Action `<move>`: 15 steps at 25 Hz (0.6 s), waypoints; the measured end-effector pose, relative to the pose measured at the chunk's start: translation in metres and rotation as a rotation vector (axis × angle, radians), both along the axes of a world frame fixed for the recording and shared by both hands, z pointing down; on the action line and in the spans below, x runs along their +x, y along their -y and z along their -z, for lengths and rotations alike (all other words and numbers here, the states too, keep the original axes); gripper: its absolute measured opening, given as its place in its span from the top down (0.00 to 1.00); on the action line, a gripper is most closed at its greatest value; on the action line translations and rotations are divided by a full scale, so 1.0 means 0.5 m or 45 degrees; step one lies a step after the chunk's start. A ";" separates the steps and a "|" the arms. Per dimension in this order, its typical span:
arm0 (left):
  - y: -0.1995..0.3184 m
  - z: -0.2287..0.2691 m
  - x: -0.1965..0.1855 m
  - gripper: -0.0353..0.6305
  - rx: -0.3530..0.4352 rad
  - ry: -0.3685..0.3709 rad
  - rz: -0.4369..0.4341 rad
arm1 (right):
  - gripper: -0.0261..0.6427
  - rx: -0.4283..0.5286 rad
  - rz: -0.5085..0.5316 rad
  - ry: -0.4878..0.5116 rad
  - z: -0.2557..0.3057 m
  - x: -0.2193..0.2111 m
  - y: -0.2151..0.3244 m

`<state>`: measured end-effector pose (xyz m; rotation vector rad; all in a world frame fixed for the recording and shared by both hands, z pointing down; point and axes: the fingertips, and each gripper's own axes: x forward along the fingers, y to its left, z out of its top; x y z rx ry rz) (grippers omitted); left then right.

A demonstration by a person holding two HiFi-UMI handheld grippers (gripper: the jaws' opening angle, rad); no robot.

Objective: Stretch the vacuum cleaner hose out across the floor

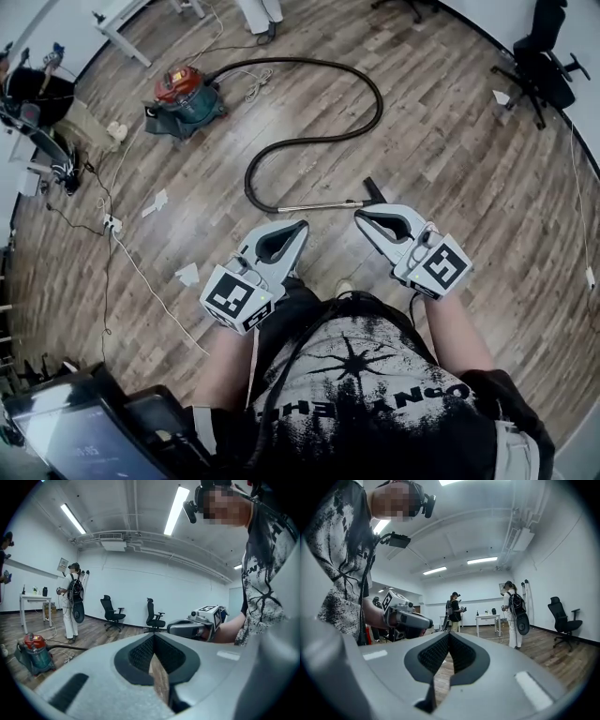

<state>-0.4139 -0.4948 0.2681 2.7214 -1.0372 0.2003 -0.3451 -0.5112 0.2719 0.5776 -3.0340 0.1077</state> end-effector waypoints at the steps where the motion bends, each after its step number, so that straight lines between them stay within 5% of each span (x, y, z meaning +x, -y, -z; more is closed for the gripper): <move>1: 0.010 -0.006 -0.005 0.94 -0.007 -0.008 -0.014 | 0.95 -0.004 -0.007 -0.004 -0.003 -0.006 0.008; 9: 0.142 -0.023 -0.081 0.95 -0.036 -0.042 -0.158 | 0.95 -0.016 -0.168 -0.081 -0.008 -0.065 0.115; 15: 0.252 -0.019 -0.129 0.94 -0.012 -0.069 -0.298 | 0.95 0.083 -0.288 -0.081 0.019 -0.122 0.205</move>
